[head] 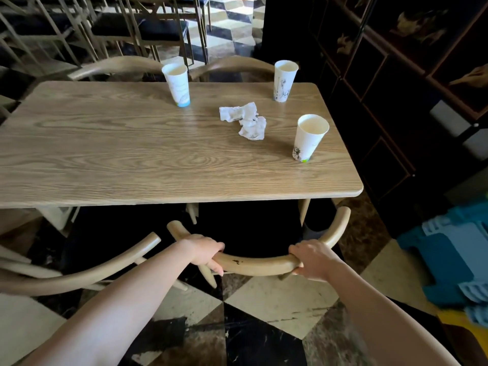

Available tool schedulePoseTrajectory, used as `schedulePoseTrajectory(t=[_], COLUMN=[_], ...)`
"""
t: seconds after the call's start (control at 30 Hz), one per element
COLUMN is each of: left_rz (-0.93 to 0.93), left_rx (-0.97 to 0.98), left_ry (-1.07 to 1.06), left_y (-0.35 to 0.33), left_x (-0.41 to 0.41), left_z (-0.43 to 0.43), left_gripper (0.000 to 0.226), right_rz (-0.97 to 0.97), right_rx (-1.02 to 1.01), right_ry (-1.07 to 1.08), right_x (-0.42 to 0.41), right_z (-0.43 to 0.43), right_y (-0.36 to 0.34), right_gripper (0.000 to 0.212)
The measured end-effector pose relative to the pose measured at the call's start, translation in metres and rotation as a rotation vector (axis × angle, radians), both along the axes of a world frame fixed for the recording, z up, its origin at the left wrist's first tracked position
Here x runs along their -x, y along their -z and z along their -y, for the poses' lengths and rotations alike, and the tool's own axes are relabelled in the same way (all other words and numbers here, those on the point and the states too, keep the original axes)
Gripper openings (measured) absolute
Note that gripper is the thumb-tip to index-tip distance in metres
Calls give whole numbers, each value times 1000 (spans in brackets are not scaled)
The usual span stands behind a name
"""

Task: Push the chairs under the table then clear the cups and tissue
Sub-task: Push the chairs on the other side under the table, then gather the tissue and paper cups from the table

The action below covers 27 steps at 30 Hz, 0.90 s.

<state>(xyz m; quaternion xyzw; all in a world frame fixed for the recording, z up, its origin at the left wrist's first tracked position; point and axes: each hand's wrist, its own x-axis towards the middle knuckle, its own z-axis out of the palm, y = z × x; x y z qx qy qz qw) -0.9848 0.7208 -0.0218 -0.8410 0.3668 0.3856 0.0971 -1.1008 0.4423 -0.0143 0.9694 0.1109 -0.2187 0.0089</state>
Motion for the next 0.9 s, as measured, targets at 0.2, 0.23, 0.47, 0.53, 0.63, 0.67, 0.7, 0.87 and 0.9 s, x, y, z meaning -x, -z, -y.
schedulePoseTrajectory(t=[0.2,0.23,0.47,0.53,0.63,0.67,0.7,0.87,0.9], left_rz=[-8,-11,199,263,268,235,195,-39,-60], left_rx=[13,14,111,102,72,55,40,-24,-23], left_ry=[-21,-29,-75,-78,-67,-70,-80,-142,-133], left_y=[1,1,0,-1,-9,-14,-21,-60,-69], left_x=[-5,-5,12,25,37,38,38,27,23], left_z=[-5,-5,-8,-7,-6,-6,-5,5,7], left_gripper=[76,76,68,64,57,56,56,57,55], right_rz=[6,2,-9,-22,-124,-169,-221,-445,-467], right_rx=[19,28,80,102,122,110,85,-18,-33], right_ry=[15,19,190,263,288,297,316,419,427], right_x=[-1,0,5,8,7,6,4,-8,-12], right_z=[-8,-8,-25,-33,-41,-42,-44,-47,-47], right_y=[1,1,0,-2,-14,-21,-28,-59,-66], right_gripper=[41,42,42,42,49,52,53,54,53])
